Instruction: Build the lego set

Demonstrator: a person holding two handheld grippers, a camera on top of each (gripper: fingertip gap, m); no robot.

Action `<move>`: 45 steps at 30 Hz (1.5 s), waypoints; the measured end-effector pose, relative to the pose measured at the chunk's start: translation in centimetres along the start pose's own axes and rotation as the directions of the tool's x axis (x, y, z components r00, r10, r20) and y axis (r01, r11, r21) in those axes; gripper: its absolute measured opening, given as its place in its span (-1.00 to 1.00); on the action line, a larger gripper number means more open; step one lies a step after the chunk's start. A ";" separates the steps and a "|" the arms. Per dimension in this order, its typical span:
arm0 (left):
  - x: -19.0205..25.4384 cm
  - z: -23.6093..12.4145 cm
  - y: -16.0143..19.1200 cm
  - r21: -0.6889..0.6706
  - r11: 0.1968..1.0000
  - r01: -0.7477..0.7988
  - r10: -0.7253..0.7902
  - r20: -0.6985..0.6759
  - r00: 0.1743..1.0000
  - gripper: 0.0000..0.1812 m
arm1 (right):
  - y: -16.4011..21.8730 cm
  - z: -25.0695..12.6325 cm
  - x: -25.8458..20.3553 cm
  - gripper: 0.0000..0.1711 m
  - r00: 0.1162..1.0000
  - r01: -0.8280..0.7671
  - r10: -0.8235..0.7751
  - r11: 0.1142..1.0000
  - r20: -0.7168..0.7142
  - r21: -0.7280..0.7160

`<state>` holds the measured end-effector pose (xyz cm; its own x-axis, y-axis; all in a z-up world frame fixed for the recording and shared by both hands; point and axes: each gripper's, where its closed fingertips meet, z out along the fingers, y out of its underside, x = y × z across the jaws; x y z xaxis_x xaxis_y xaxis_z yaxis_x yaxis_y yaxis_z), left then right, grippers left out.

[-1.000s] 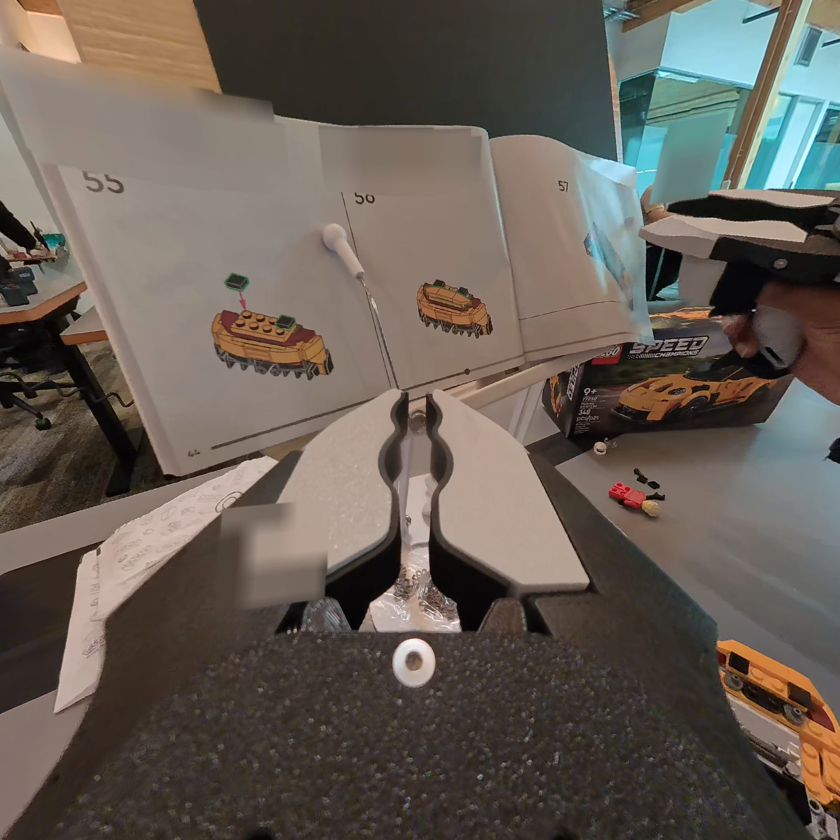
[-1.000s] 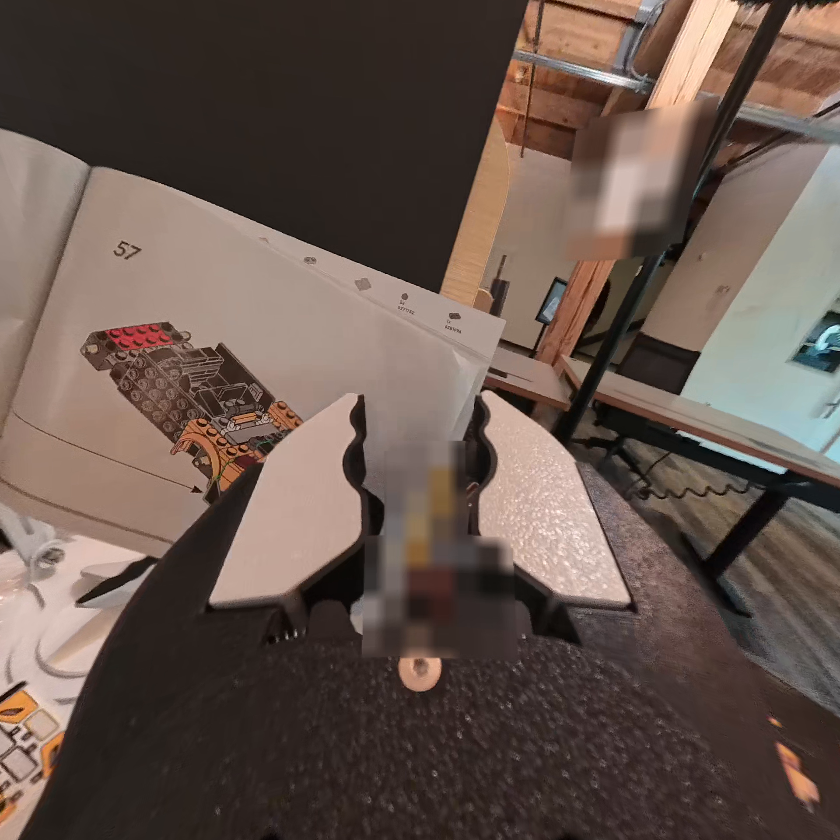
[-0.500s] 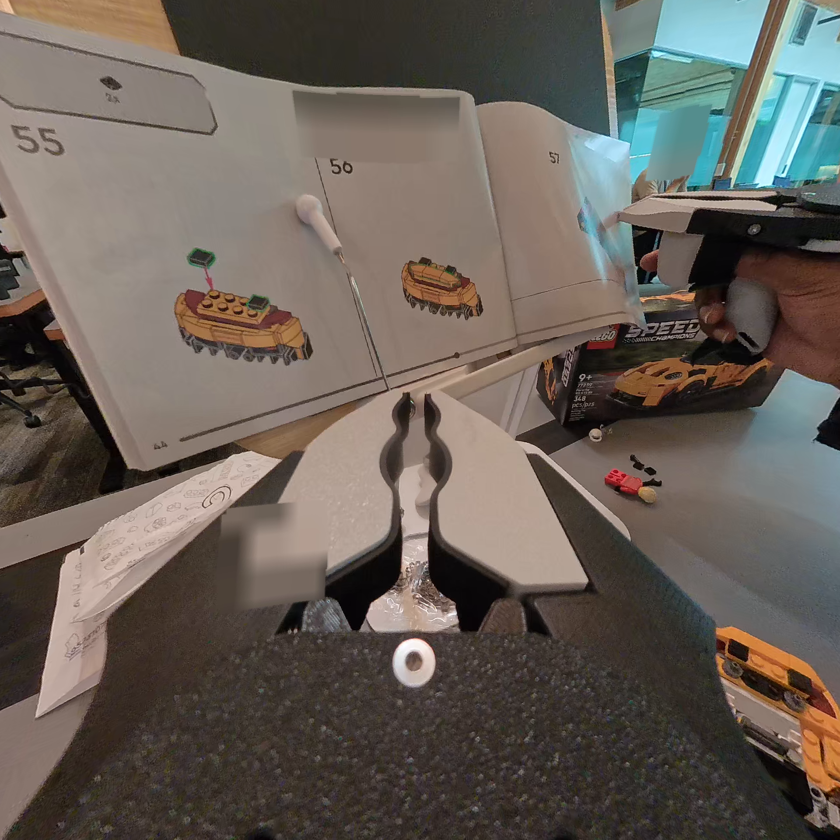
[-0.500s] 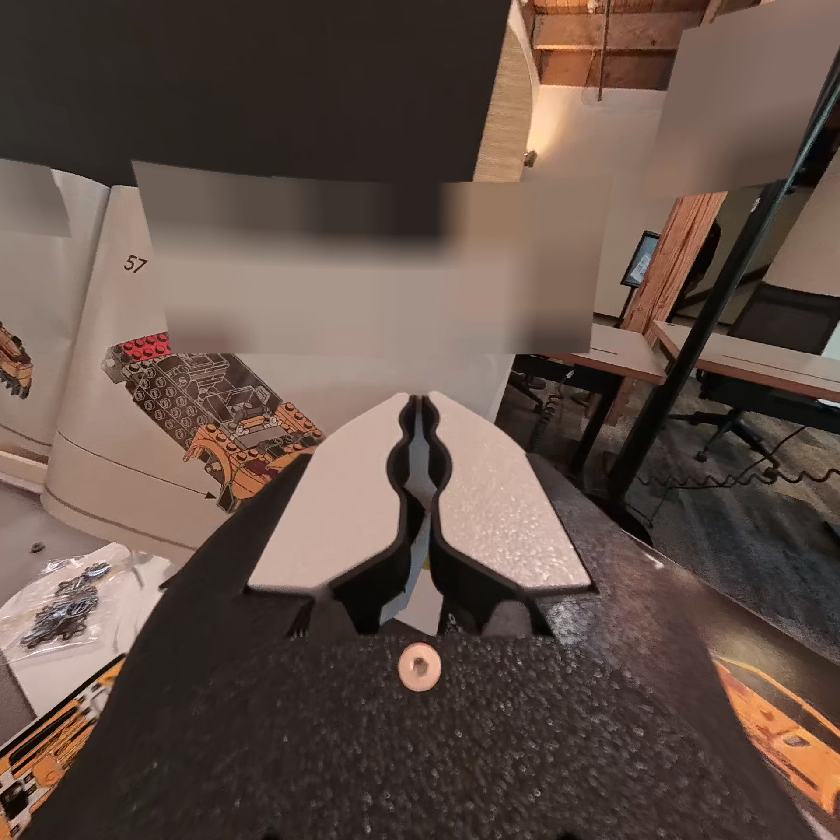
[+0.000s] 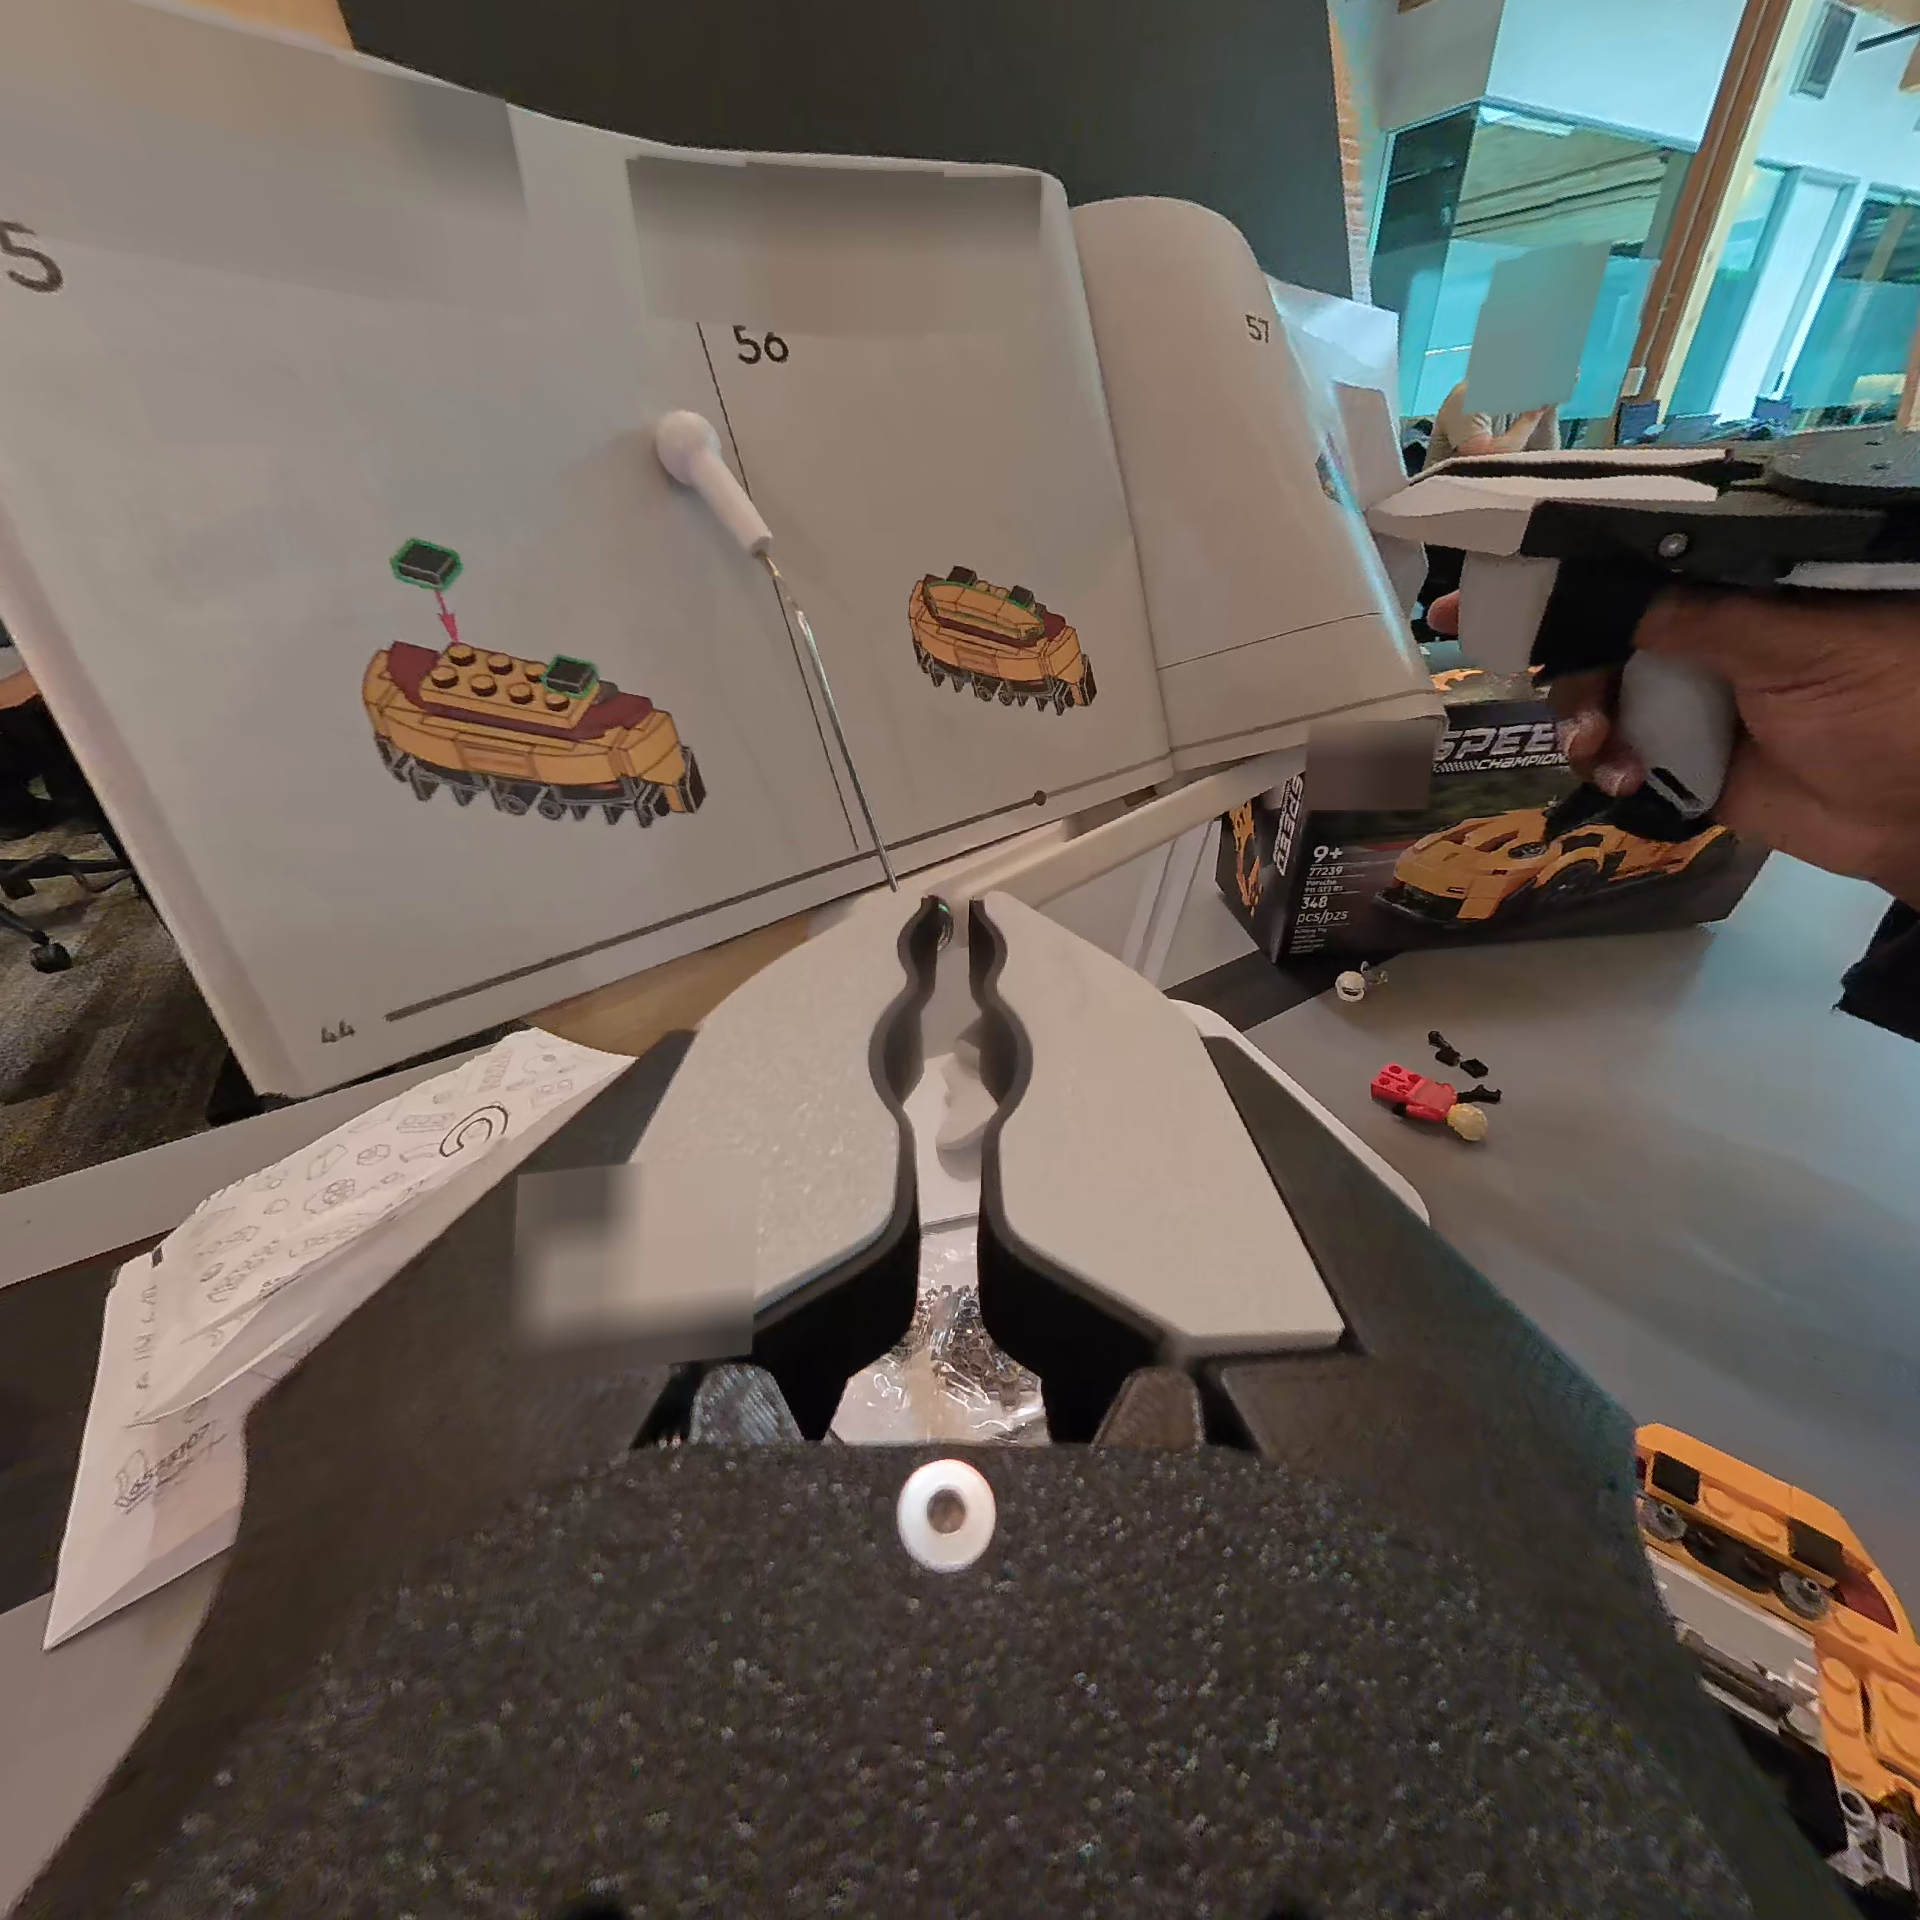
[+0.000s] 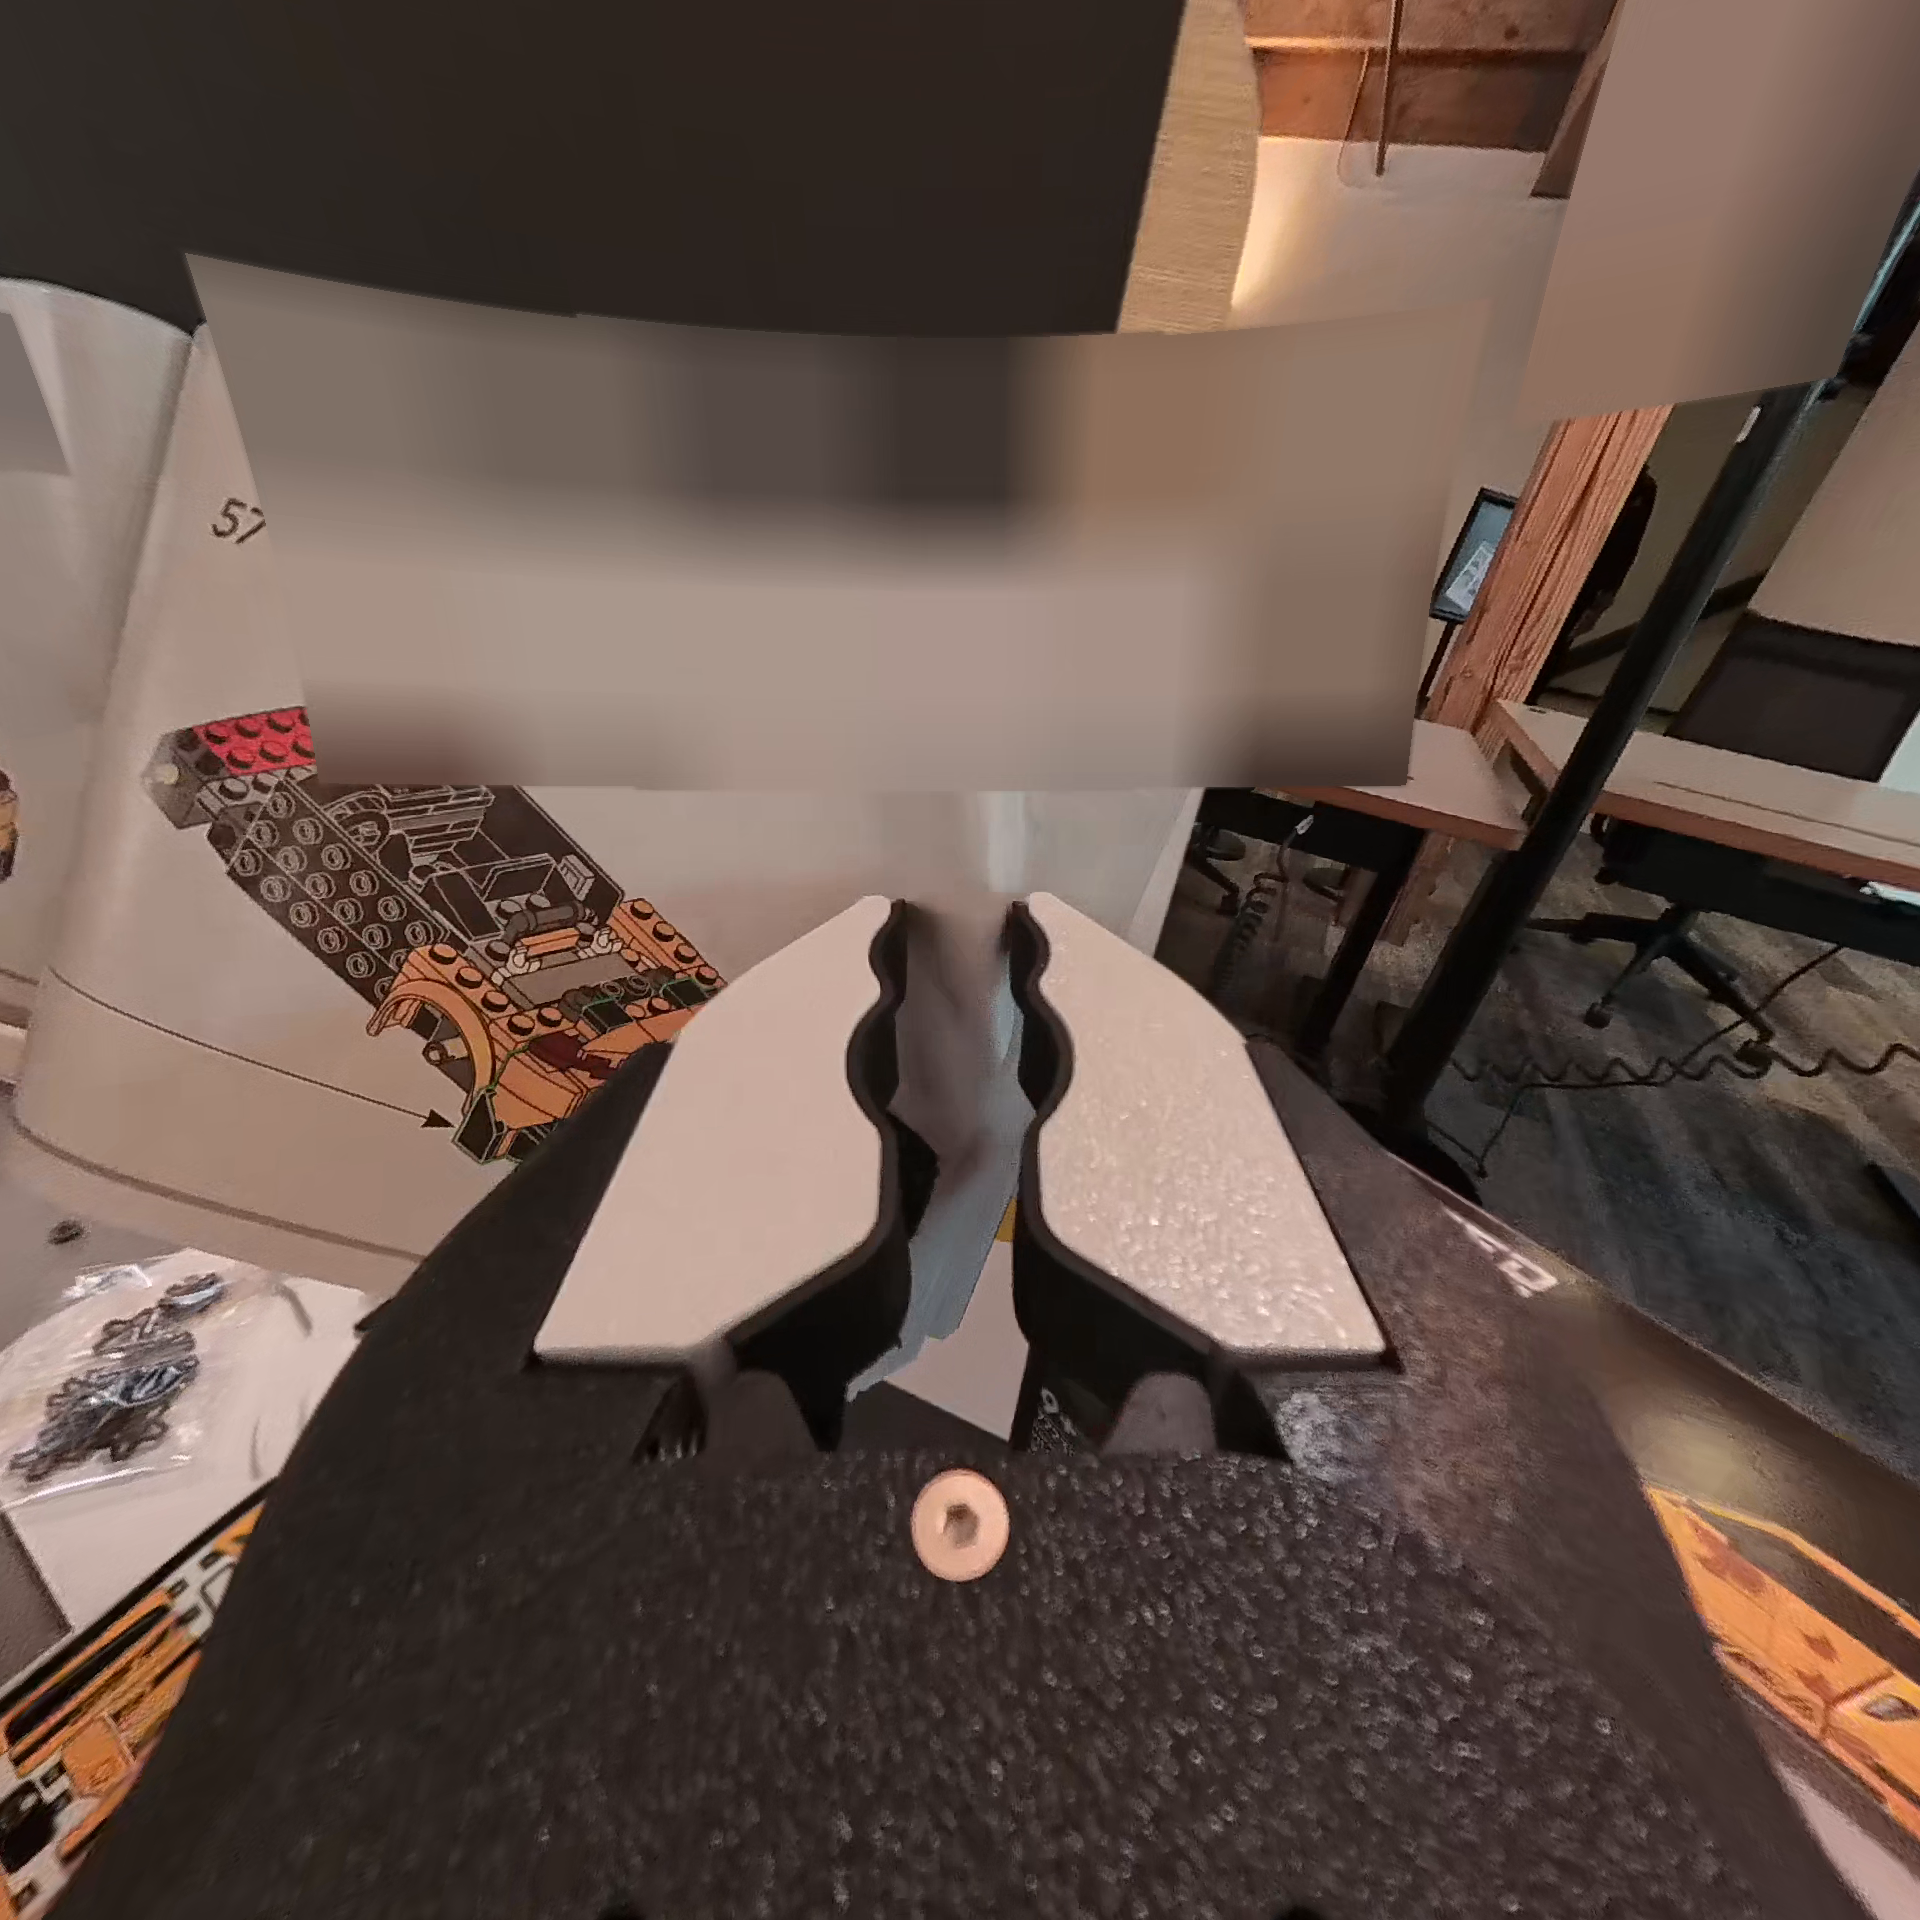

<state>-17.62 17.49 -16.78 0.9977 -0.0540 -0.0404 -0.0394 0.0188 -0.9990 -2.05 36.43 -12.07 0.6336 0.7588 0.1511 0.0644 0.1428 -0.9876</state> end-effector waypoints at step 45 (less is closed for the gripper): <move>3.3 -3.4 -9.6 0.012 0.927 0.375 -0.328 -0.457 0.826 -1.00 | -2.6 -7.5 -16.0 -0.75 0.910 -0.020 0.027 1.000 0.413 -0.023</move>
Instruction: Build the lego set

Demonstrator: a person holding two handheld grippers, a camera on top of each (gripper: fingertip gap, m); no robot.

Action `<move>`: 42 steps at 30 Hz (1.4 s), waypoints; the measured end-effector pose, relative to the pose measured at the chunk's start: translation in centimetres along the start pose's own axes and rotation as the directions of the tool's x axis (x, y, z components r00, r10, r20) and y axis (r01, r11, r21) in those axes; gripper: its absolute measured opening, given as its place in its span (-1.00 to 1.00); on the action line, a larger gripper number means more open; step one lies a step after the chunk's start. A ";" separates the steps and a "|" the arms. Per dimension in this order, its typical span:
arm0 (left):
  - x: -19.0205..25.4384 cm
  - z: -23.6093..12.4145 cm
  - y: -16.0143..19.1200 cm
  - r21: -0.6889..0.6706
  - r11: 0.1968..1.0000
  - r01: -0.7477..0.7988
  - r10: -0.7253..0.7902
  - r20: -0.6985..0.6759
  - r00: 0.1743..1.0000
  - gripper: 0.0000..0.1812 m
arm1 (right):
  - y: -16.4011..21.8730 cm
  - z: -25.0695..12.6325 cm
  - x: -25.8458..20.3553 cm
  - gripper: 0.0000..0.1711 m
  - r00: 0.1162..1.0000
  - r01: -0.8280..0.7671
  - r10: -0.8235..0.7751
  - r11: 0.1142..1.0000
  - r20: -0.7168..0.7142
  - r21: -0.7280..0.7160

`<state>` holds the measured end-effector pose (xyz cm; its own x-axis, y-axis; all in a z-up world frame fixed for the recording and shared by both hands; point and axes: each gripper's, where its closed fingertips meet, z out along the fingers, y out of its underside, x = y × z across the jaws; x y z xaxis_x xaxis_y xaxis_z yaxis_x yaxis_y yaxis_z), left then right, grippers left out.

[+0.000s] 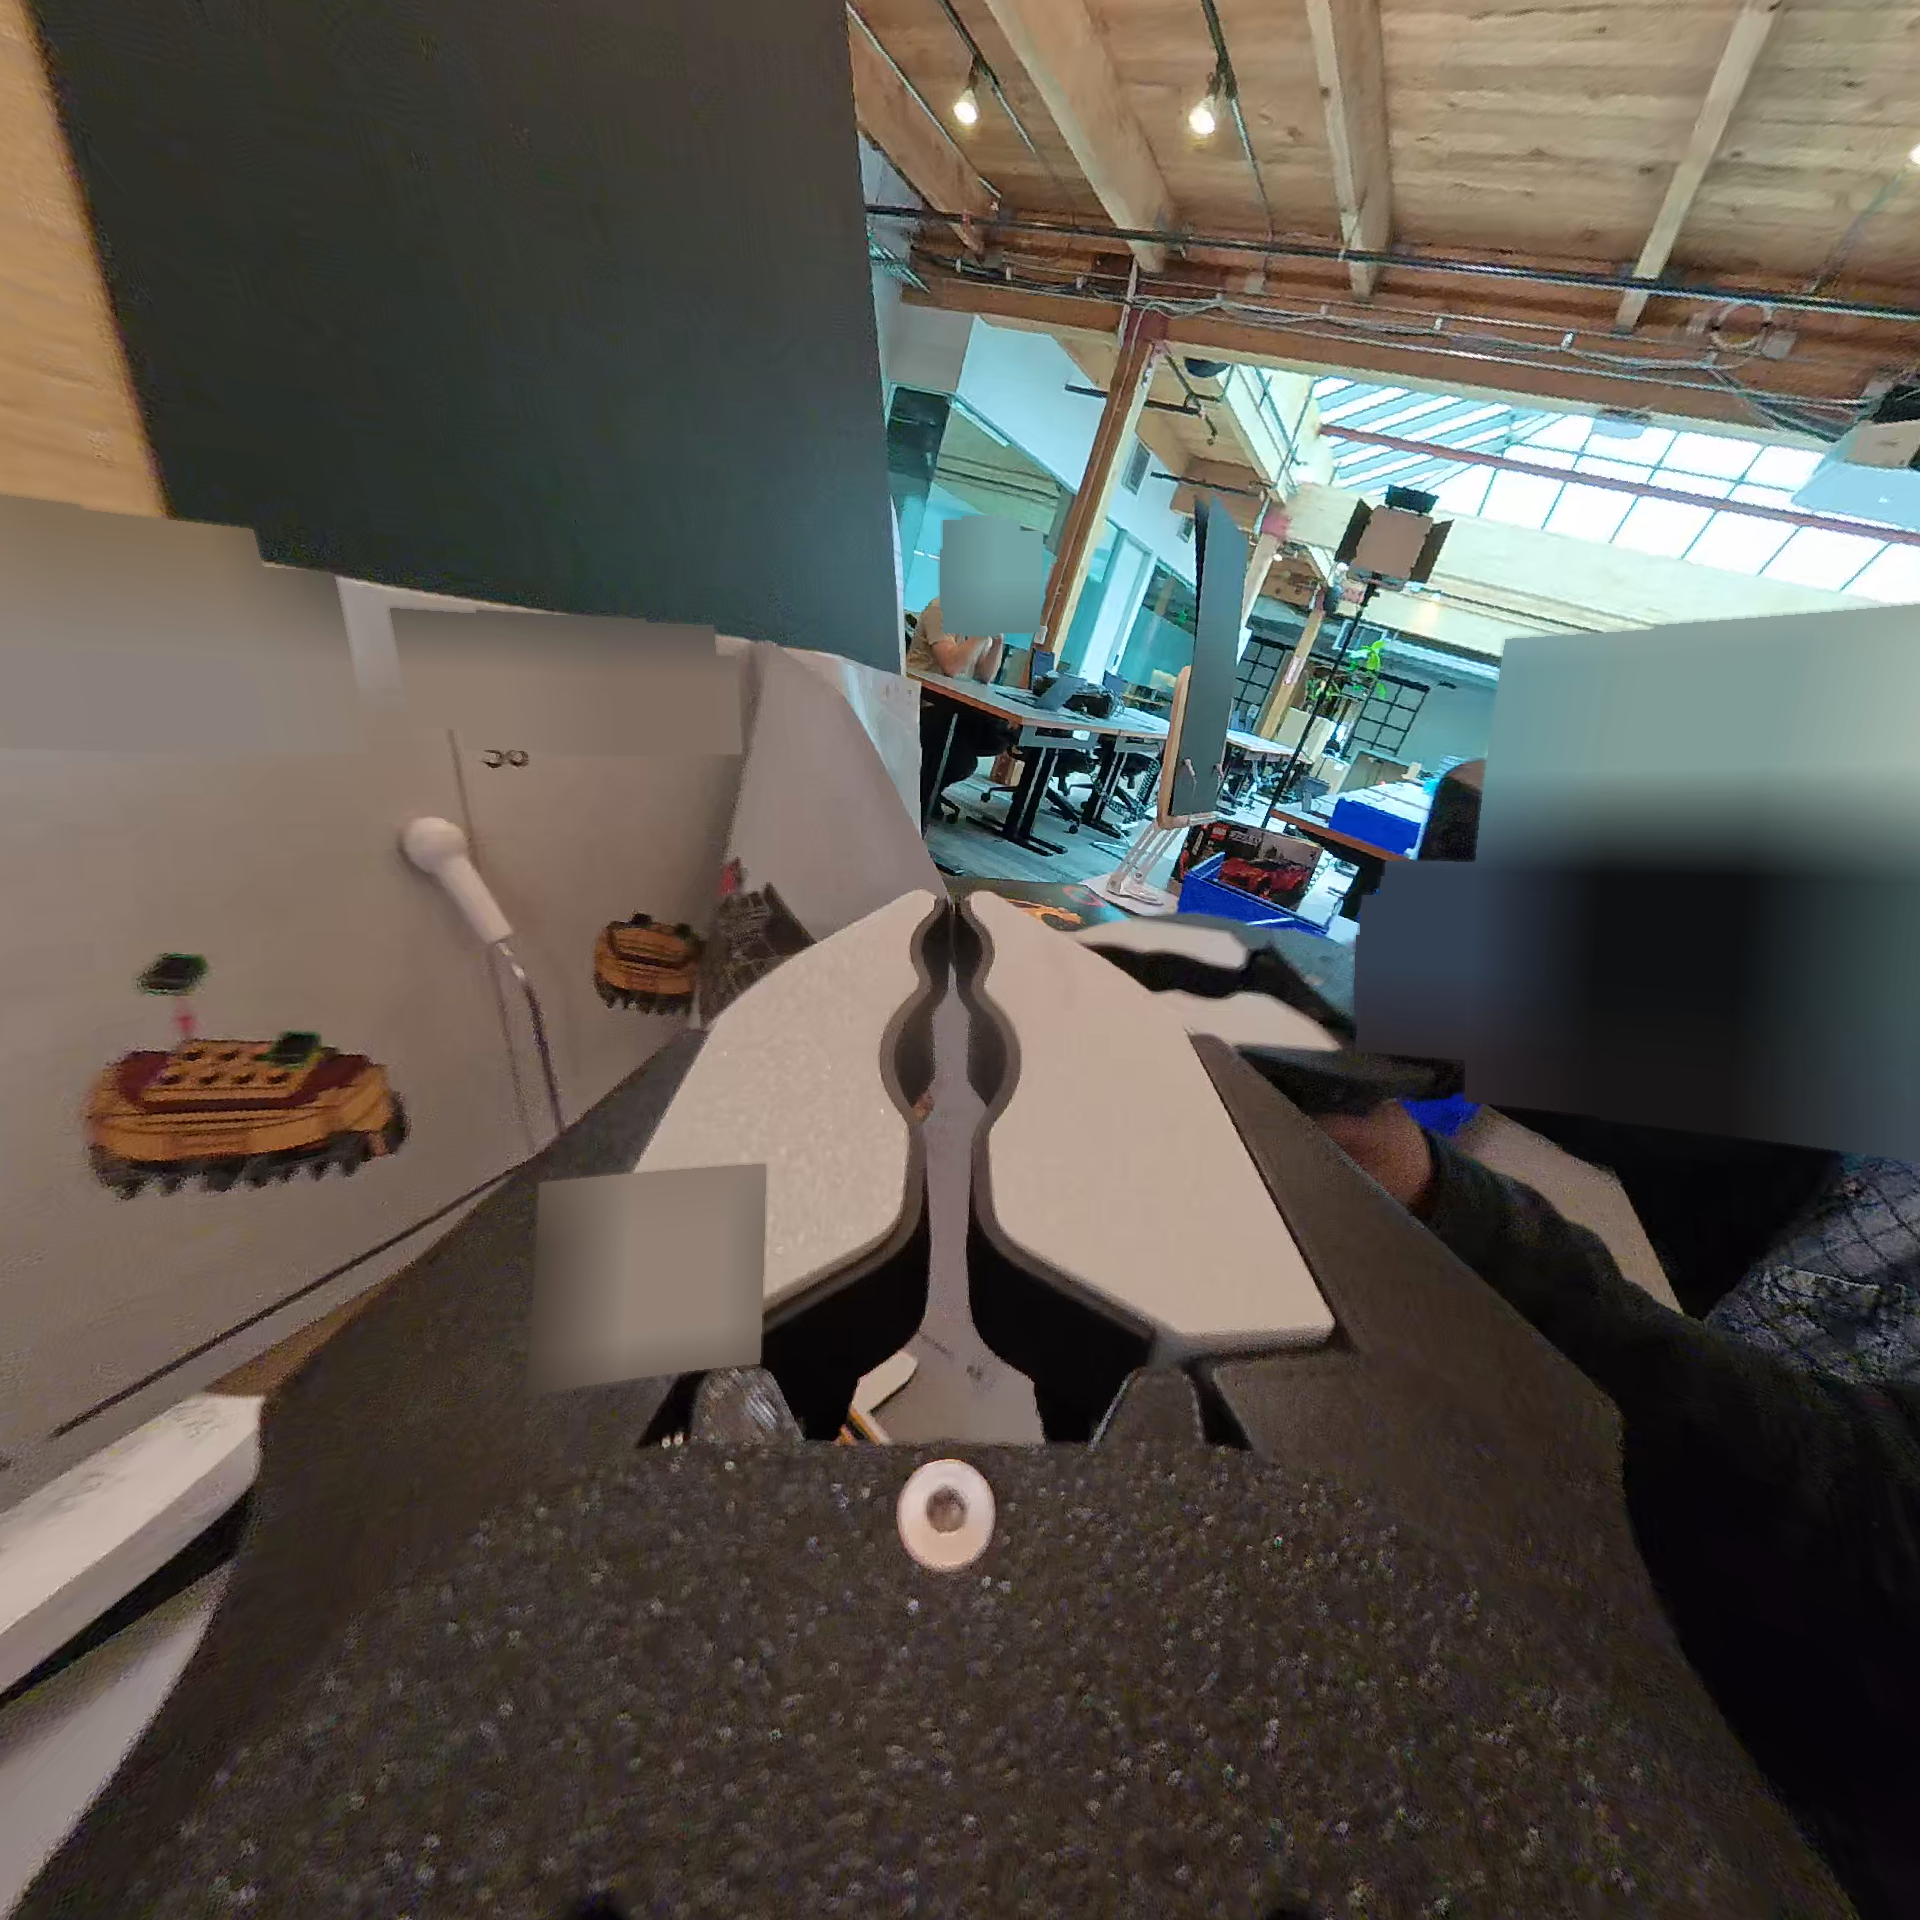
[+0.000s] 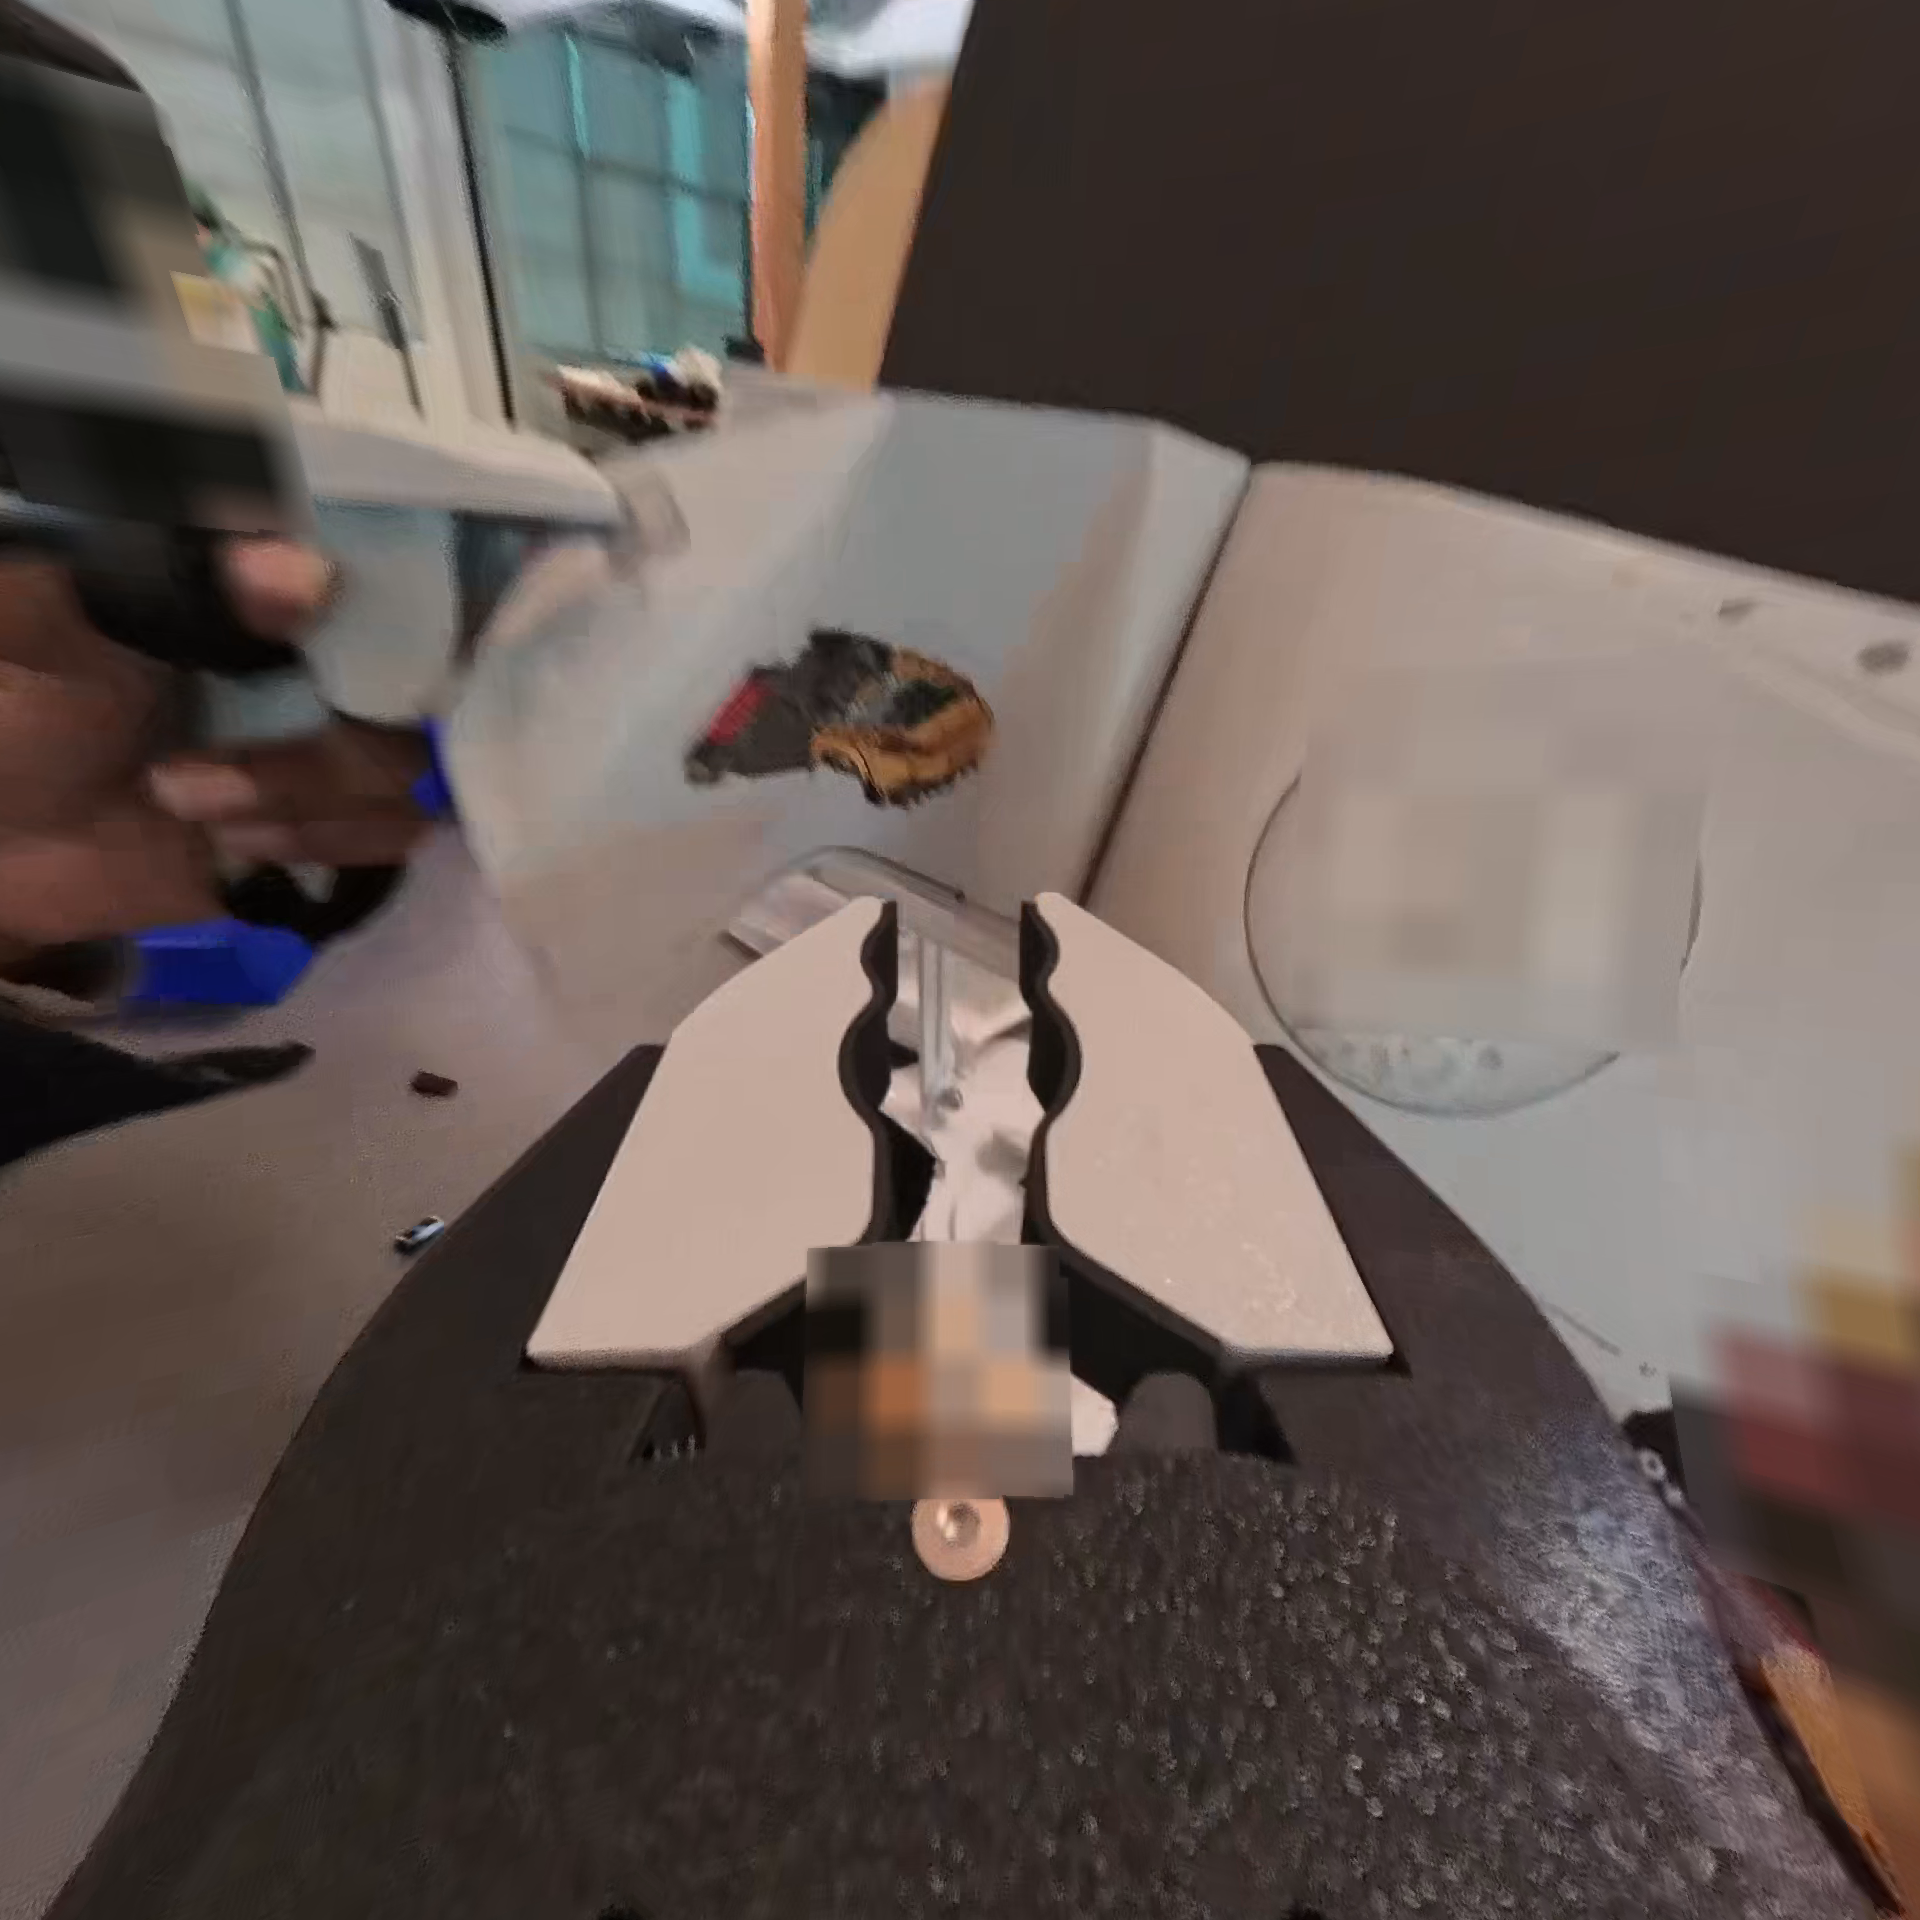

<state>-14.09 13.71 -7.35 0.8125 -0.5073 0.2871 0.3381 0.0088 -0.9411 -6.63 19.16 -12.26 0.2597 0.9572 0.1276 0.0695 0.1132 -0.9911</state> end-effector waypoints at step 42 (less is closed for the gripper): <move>-9.2 2.5 4.5 -0.321 0.934 -0.158 0.273 0.352 0.895 -0.86 | 1.5 2.5 5.1 -0.81 0.944 0.073 -0.094 0.994 -0.317 -0.077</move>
<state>-18.88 20.60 -13.78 0.9869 -0.1481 0.0633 0.0348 -0.1876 -0.9816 -7.58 24.89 -13.22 0.5444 0.8081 0.2249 0.1620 0.1618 -0.9734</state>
